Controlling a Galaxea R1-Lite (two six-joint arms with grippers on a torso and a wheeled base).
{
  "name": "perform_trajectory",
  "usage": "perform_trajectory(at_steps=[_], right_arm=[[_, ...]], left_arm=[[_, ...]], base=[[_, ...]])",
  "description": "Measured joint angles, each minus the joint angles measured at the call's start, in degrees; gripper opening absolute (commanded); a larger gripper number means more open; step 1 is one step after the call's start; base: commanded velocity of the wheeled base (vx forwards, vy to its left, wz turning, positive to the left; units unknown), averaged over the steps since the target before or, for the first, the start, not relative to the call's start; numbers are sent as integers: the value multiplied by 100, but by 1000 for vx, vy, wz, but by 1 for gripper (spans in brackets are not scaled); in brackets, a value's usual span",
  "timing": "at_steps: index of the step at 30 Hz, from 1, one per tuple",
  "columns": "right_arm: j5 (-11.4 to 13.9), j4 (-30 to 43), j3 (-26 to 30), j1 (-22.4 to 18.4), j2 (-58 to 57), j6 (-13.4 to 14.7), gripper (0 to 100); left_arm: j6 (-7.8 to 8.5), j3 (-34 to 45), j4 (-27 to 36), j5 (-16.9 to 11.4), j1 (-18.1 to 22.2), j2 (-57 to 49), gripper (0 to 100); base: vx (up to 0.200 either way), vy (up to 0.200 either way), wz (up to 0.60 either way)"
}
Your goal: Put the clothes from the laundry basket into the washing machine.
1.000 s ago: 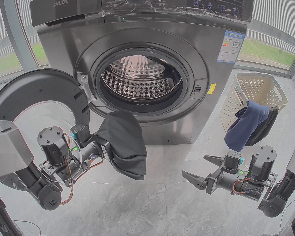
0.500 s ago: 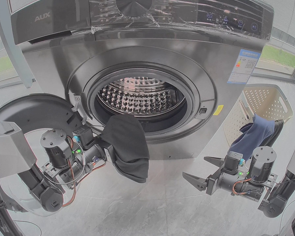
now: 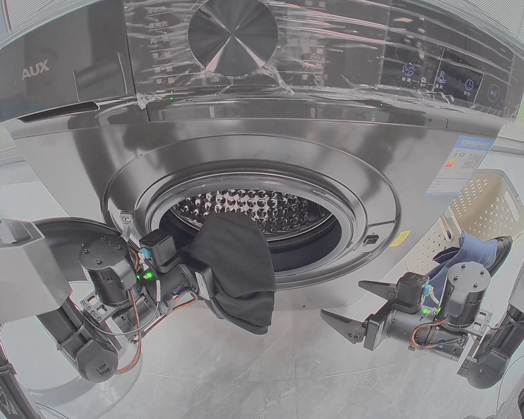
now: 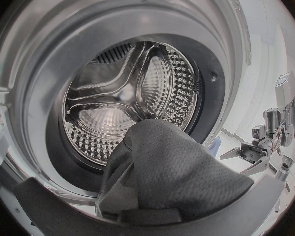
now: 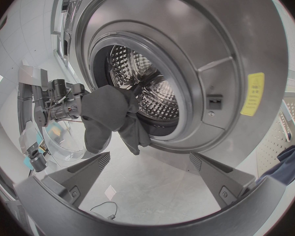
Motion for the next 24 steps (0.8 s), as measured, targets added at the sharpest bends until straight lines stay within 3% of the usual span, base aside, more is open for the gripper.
perform_trajectory(at_steps=[6,11,13,18,24], right_arm=[[-29,0,9,133,-20,22,100],[-38,-5,22,255,-28,30,100],[-38,-2,26,268,-33,30,100],[-33,-7,30,285,-38,33,100],[-22,-7,30,293,-44,30,100]], left_arm=[[-24,-72,2,62,-139,116,0],[-312,-284,2,-2,-400,260,0],[-354,-436,5,-79,-434,333,0],[-391,-1304,7,-169,-469,739,0],[-410,-2636,122,-82,-433,1546,0]], base=[[0,0,0],[0,0,0],[0,0,0],[0,0,0],[0,0,0]])
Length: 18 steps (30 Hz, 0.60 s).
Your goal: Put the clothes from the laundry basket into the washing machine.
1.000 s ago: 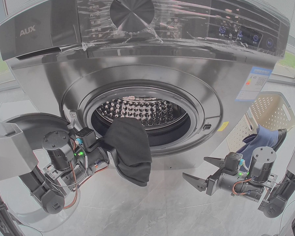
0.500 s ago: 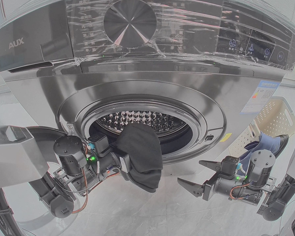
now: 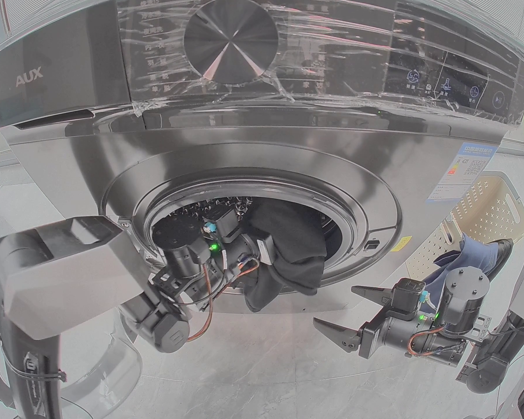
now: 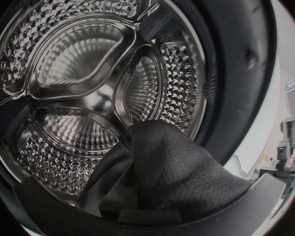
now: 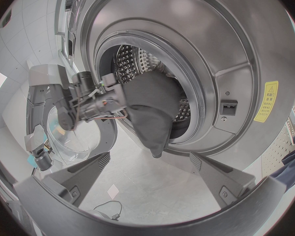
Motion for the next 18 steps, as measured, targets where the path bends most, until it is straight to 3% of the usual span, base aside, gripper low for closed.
perform_trajectory(at_steps=[6,18], right_arm=[[9,-1,2,2,-5,-1,100],[22,-1,6,9,35,-4,100]], left_arm=[[-9,-1351,423,145,176,728,0],[-20,-3821,2180,674,485,1525,0]], base=[[0,0,0],[0,0,0]])
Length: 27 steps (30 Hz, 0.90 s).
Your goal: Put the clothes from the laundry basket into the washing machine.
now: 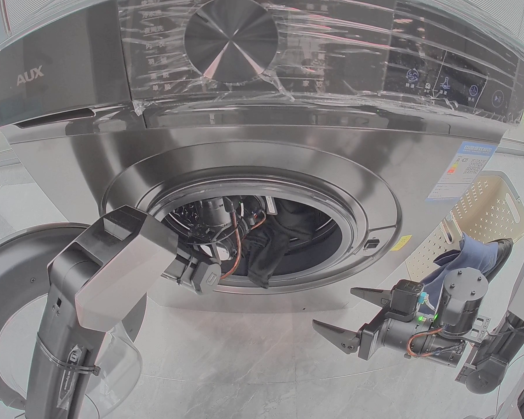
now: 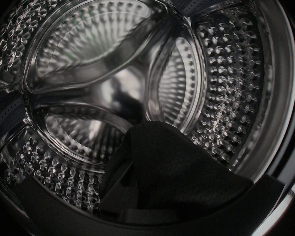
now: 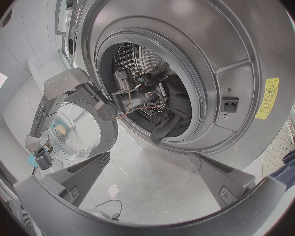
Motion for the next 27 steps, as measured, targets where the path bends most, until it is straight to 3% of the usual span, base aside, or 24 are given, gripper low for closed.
perform_trajectory(at_steps=[4,5,7,11,14,19,27], right_arm=[[0,0,5,0,15,0,100],[0,1,5,-2,20,0,100],[0,0,5,-2,23,0,100],[-2,0,-1,-6,33,-2,100],[-2,0,-6,-2,34,0,100],[-2,0,-11,-2,34,-2,100],[0,1,-11,-6,41,-2,100]], left_arm=[[-20,-667,282,184,84,221,0],[-26,-775,310,211,104,260,100],[-68,-918,374,282,140,325,100],[-386,-887,589,428,179,375,100],[-514,-629,818,466,173,300,100],[-600,-26,1106,457,105,49,100],[-600,1102,1833,304,-102,-636,100]], base=[[0,0,0],[0,0,0],[0,0,0],[0,0,0],[0,0,0],[0,0,0],[0,0,0]])
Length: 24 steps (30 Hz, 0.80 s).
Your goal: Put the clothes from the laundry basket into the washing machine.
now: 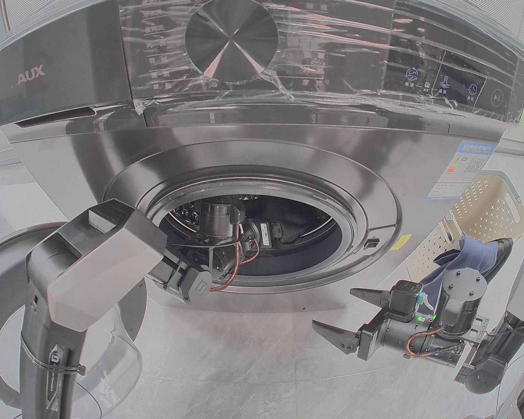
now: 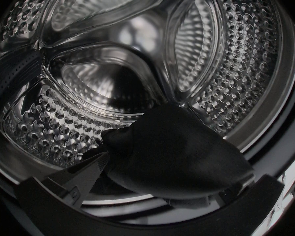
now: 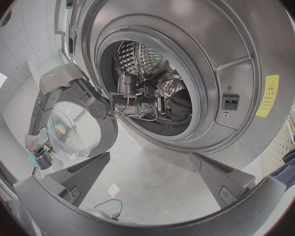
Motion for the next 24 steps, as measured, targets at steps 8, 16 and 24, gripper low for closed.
perform_trajectory(at_steps=[8,16,24], right_arm=[[-2,2,22,-2,0,2,100],[-11,10,35,11,2,6,100],[-9,7,38,6,9,9,100]], left_arm=[[213,1101,468,-5,-182,-908,100],[296,1597,471,72,-212,-1503,100],[296,1458,129,-54,-245,-1276,100]], base=[[0,0,0],[0,0,0],[0,0,0]])
